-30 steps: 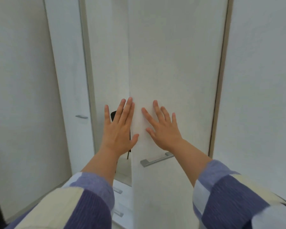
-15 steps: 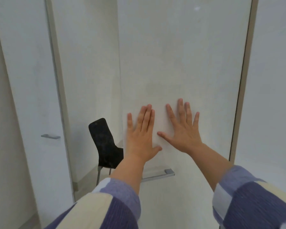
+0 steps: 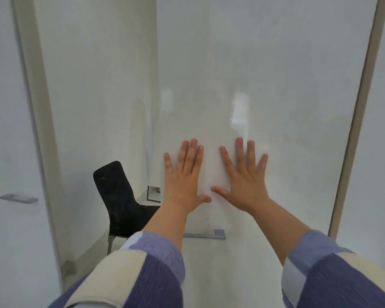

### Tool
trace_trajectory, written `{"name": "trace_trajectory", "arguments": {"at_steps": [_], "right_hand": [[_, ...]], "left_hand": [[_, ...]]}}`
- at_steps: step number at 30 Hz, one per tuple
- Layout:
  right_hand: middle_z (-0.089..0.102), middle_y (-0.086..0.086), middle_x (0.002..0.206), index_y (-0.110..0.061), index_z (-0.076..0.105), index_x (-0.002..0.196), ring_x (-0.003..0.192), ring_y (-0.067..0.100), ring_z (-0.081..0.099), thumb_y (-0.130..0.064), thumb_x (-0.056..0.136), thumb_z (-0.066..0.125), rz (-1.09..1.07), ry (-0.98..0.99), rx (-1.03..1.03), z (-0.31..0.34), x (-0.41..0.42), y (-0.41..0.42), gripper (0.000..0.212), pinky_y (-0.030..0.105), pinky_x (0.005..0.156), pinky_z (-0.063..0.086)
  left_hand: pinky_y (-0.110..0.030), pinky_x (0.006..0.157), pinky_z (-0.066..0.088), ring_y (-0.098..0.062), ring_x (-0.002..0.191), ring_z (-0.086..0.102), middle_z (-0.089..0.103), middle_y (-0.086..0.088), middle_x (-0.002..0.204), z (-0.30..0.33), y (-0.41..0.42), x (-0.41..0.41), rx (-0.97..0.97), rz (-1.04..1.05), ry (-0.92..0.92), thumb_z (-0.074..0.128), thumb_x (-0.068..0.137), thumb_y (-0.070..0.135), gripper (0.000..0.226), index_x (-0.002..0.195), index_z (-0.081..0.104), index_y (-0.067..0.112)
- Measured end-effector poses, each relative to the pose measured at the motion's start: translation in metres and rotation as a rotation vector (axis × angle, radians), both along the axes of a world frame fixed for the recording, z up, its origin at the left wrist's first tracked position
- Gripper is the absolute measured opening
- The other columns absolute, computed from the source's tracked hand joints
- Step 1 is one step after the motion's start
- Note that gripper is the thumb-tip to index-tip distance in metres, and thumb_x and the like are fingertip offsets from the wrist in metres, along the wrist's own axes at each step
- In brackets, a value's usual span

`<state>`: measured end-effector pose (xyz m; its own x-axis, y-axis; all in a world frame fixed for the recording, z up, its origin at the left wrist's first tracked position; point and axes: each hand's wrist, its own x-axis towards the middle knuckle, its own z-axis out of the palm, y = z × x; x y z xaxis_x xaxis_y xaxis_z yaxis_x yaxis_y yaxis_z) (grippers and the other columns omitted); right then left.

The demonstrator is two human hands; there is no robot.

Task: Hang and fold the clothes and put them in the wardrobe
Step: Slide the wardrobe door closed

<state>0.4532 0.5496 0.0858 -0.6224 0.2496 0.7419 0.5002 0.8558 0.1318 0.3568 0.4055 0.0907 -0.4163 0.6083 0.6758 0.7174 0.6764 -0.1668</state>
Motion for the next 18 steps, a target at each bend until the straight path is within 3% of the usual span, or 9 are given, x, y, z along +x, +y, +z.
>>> {"name": "trace_trajectory", "arguments": {"at_steps": [6,10,14,18], "right_hand": [[-0.024,0.009,0.156,-0.031,-0.007,0.15,0.143,0.034,-0.023,-0.079,0.073,0.03,0.004,0.073,0.034,-0.01,-0.03,0.027,0.098,0.061,0.107,-0.017],[-0.034,0.006,0.152,-0.034,-0.013,0.148,0.14,0.033,-0.03,-0.076,0.073,0.044,0.021,0.07,0.014,-0.007,-0.034,0.03,0.103,0.062,0.107,-0.017],[-0.039,0.004,0.149,-0.035,-0.018,0.147,0.137,0.031,-0.036,-0.074,0.074,0.048,0.013,0.023,-0.015,-0.001,-0.026,0.022,0.106,0.063,0.107,-0.018],[-0.026,0.009,0.155,-0.031,-0.01,0.149,0.141,0.033,-0.027,-0.065,0.076,0.052,0.048,0.029,-0.066,0.003,-0.014,0.002,0.101,0.067,0.108,-0.011]], "left_hand": [[-0.058,0.114,-0.01,-0.022,0.137,-0.037,-0.043,0.0,0.146,0.0,0.024,-0.041,-0.036,-0.064,-0.027,0.06,0.063,0.076,0.137,0.138,-0.038,0.018],[-0.056,0.112,-0.014,-0.022,0.135,-0.039,-0.044,0.0,0.145,0.004,0.03,-0.044,-0.06,-0.046,-0.037,0.061,0.062,0.076,0.138,0.136,-0.04,0.018],[-0.058,0.115,-0.004,-0.025,0.135,-0.039,-0.048,-0.003,0.142,0.007,0.027,-0.026,-0.07,0.003,-0.073,0.061,0.066,0.073,0.137,0.135,-0.041,0.014],[-0.051,0.118,0.002,-0.021,0.138,-0.035,-0.045,0.0,0.146,0.016,0.012,-0.002,-0.042,-0.02,-0.166,0.059,0.077,0.064,0.12,0.144,-0.03,0.016]]}}
